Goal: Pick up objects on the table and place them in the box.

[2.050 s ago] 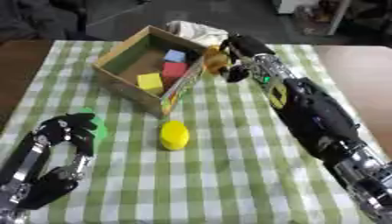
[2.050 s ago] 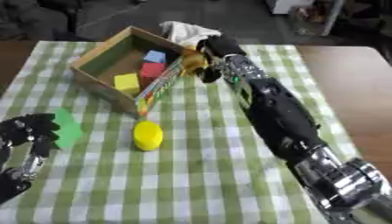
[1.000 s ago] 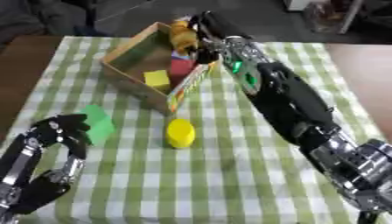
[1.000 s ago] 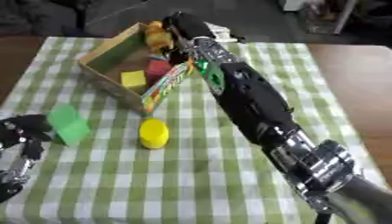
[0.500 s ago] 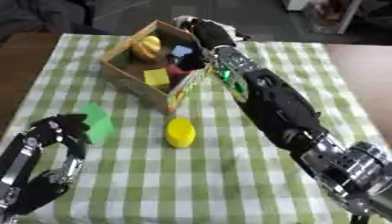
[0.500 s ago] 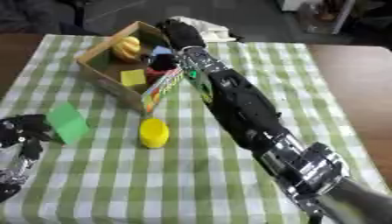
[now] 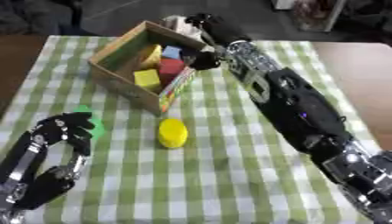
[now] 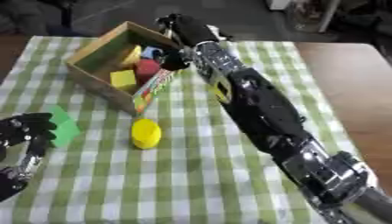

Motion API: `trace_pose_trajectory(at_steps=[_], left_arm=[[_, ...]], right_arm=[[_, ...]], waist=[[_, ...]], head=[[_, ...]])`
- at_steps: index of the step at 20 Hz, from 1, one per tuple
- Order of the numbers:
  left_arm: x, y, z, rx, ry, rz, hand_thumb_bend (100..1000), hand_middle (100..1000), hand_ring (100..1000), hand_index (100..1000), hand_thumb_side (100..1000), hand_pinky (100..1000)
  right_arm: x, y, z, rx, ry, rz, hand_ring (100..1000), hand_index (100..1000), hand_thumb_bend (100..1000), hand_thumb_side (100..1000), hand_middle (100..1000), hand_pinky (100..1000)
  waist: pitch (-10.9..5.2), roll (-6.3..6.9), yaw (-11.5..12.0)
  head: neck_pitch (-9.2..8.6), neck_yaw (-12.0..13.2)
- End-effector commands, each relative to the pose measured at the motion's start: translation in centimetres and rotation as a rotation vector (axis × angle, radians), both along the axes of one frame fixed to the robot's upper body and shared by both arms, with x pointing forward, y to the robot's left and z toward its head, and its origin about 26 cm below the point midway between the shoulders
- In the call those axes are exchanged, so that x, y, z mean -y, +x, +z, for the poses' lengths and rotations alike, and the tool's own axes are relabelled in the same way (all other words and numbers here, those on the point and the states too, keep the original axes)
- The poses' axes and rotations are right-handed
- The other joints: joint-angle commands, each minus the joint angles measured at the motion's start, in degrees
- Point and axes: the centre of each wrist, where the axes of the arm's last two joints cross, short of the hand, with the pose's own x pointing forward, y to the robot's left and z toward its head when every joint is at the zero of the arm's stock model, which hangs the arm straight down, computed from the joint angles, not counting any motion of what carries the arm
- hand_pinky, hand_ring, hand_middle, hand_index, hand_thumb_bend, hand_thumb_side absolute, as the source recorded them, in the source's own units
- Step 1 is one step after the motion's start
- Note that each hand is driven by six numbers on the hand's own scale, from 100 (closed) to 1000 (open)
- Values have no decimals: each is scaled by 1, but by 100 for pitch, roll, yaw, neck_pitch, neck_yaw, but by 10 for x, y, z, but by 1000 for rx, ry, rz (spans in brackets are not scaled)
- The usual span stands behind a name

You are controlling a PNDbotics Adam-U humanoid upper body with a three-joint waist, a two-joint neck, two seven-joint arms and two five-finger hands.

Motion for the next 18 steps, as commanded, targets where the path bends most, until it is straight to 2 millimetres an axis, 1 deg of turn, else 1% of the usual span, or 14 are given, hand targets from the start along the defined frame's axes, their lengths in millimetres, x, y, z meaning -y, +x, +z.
trace_pose_trajectory(at_steps=[1, 2, 3, 4, 6, 8, 9, 12, 18], left_arm=[[-7, 0, 6, 29, 6, 29, 100, 634, 613, 833, 610, 508], [-12, -1, 8, 36, -5, 57, 100, 634, 613, 833, 609, 508], [-15, -2, 8, 39, -17, 79, 100, 632, 612, 832, 627, 504], [-19, -2, 9, 34, -41, 105, 100, 630, 611, 832, 636, 503], [-26, -2, 9, 21, -90, 145, 100, 629, 611, 831, 650, 501], [-31, -2, 9, 1, -137, 178, 100, 633, 614, 831, 677, 499], [-34, -2, 8, -14, -160, 192, 100, 636, 616, 831, 699, 497], [-40, -2, 5, -53, -224, 232, 100, 642, 620, 832, 728, 496], [-48, -2, -1, -96, -277, 321, 100, 639, 618, 832, 744, 494]], right_arm=[[11, -14, 26, 11, -4, 102, 792, 928, 219, 437, 812, 815], [17, -26, 26, -46, -5, 159, 792, 928, 217, 438, 812, 815], [21, -37, 30, -93, -2, 195, 794, 924, 217, 442, 808, 816], [22, -46, 29, -147, -7, 223, 794, 924, 215, 448, 806, 816], [19, -59, 27, -229, -30, 267, 801, 926, 219, 457, 812, 821], [13, -68, 22, -284, -65, 314, 805, 926, 217, 465, 815, 824], [9, -71, 19, -305, -80, 337, 809, 927, 220, 467, 818, 826], [-5, -75, 10, -345, -126, 387, 818, 935, 232, 481, 830, 829], [-33, -69, -9, -324, -200, 410, 851, 971, 293, 518, 881, 847]], waist=[[-95, 6, -49], [-108, 1, -112], [-119, -1, -148], [-130, 0, -179], [-143, 8, -209], [-150, 23, -224], [-151, 29, -229], [-157, 50, -231], [-168, 102, -199]], head=[[26, 67], [26, 107], [26, 130], [26, 147], [26, 149], [26, 148], [26, 140], [26, 110], [26, 54]])
